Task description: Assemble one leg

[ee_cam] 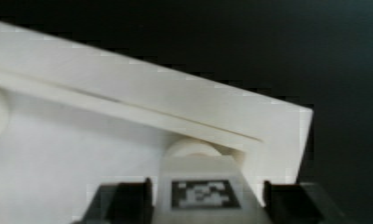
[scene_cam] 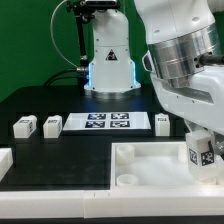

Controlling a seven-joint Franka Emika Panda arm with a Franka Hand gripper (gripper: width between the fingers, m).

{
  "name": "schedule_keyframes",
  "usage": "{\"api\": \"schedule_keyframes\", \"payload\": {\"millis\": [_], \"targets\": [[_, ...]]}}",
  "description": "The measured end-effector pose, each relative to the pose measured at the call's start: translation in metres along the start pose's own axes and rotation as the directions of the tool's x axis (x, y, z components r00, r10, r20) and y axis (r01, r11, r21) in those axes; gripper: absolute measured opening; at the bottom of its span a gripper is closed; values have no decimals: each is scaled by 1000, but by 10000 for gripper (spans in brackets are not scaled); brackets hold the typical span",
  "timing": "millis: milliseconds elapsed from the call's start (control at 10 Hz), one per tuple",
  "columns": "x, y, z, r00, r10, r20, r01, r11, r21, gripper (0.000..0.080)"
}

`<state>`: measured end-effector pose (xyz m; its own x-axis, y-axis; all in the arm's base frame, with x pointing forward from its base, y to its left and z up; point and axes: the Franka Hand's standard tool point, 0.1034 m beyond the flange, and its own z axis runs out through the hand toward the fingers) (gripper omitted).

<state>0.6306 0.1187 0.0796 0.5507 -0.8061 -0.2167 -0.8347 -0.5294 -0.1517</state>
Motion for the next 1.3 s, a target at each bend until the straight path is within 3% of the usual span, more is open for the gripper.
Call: {"api": "schedule_keyframes", "payload": {"millis": [100, 200, 300, 500, 600, 800, 900, 1000, 1200, 1300], "targets": [[0, -3, -4, 985, -170, -22, 169, 985, -37, 372], [-2, -3, -3, 941, -336, -33, 334, 940, -66, 552], [0, -2, -3, 912, -410, -28, 407, 911, -69, 622], [2, -1, -3, 807, -590, -15, 587, 806, -77, 644], [3, -1, -3, 746, -666, -7, 664, 744, -78, 644], [8, -1, -3, 488, -873, 2, 865, 483, -136, 648], [11, -2, -3, 358, -934, 3, 923, 353, -152, 648], [11, -2, -3, 285, -958, 10, 947, 280, -155, 648], [11, -2, -3, 329, -944, 2, 933, 325, -154, 623], [12, -2, -3, 332, -943, 1, 932, 328, -154, 445]]}}
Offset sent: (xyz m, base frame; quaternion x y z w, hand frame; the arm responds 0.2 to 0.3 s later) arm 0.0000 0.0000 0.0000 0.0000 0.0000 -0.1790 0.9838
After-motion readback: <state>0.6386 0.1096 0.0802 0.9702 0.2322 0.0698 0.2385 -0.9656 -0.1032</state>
